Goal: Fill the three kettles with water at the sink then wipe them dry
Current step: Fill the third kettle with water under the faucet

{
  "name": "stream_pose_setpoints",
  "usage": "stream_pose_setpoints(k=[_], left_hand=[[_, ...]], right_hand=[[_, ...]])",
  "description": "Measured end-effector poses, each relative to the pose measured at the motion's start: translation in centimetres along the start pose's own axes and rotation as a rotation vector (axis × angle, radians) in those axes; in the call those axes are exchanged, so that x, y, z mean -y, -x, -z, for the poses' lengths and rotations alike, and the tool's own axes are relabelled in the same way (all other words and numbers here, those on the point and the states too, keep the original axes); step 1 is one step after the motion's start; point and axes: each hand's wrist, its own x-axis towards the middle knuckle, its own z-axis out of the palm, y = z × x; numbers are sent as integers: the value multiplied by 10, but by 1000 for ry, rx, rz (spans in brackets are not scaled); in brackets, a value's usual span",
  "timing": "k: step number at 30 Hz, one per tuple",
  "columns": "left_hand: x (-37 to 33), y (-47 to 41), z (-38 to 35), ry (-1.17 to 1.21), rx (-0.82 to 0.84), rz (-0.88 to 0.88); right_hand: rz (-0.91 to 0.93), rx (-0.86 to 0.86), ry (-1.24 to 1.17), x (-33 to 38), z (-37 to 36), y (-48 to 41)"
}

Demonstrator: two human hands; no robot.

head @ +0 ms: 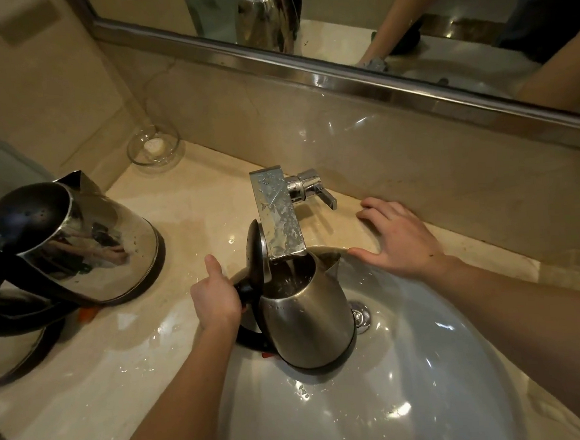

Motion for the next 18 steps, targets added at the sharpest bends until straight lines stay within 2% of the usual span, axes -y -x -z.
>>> stream_pose_setpoints(k=[18], left_hand=[[0,1,1,-2,11,-12]], right_hand=[[4,-19,-9,-2,-2,0]])
